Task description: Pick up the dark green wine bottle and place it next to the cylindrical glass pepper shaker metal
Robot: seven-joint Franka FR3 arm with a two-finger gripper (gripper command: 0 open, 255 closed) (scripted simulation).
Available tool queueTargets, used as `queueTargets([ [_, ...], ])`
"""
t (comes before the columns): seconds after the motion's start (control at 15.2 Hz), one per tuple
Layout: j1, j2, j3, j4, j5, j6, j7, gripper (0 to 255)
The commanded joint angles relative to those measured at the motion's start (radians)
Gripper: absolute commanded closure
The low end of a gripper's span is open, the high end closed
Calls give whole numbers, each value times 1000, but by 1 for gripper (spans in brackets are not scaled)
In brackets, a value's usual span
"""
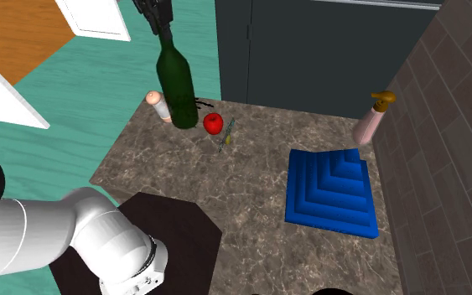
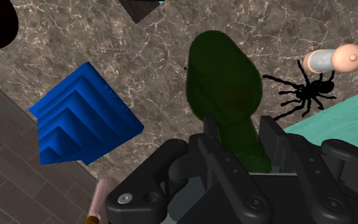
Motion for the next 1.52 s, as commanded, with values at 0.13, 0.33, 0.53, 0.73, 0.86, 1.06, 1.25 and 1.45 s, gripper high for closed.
queueTargets([
  [0.13,17,49,80,13,6,36,100,255],
  [0.33,32,98,143,33,1,64,178,255],
  [0.53,45,152,201,60,-13,86,249,255],
  [0.73,48,128,195,-6,-3,130,244,255],
  [0.86,49,114,192,-47,2,158,241,255],
  [1.06,52,95,189,-107,10,200,238,255],
  [1.25,55,79,187,-163,16,242,235,255],
  [1.45,58,65,186,-217,22,282,233,255],
])
